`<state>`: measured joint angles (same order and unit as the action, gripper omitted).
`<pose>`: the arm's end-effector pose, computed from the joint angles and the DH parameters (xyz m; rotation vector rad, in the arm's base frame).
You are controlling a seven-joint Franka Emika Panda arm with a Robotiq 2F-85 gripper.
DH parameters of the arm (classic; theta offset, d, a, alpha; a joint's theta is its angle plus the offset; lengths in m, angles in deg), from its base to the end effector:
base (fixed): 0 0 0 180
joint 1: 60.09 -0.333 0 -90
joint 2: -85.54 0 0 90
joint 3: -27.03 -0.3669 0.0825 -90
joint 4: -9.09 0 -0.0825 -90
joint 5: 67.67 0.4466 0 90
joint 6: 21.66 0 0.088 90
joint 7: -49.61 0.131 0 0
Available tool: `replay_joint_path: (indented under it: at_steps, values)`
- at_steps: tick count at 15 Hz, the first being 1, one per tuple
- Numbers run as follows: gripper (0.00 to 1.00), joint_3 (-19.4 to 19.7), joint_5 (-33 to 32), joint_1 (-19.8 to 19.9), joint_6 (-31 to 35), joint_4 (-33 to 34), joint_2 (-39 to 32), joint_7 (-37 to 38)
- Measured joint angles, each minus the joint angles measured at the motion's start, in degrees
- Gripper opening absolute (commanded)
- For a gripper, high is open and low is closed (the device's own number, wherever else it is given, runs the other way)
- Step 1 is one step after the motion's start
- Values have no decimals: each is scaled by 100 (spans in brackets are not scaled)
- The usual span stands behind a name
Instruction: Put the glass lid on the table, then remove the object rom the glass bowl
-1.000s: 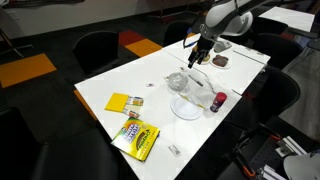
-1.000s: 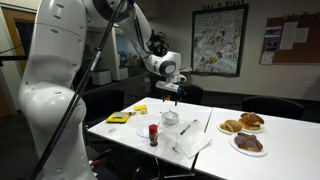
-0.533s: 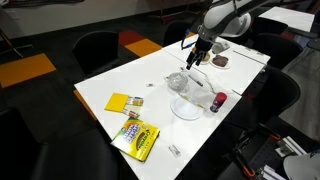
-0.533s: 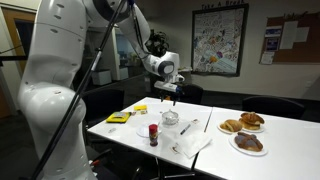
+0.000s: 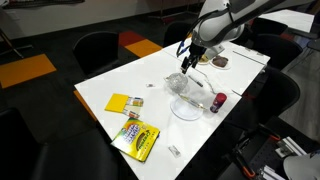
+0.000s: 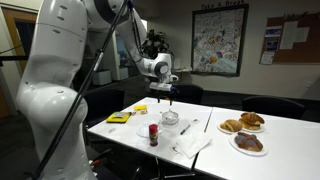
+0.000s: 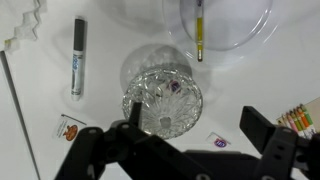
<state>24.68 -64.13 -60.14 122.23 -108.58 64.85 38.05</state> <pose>0.6649 0.0277 0.2464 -3.0782 -0.2966 -0.1554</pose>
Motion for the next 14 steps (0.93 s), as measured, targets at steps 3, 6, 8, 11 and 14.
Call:
replay_joint_path:
  at_steps: [3, 6, 8, 11, 14]
  values:
    - [100, 73, -295, -10, 200, -1, -113, 233]
    - [100, 115, -326, 30, 521, 0, -271, 225]
    - [100, 106, -304, 73, 742, 13, -403, 186]
    - [100, 62, -292, 148, 1014, 88, -637, 109]
    - [100, -15, -292, 234, 1271, 232, -875, 31]
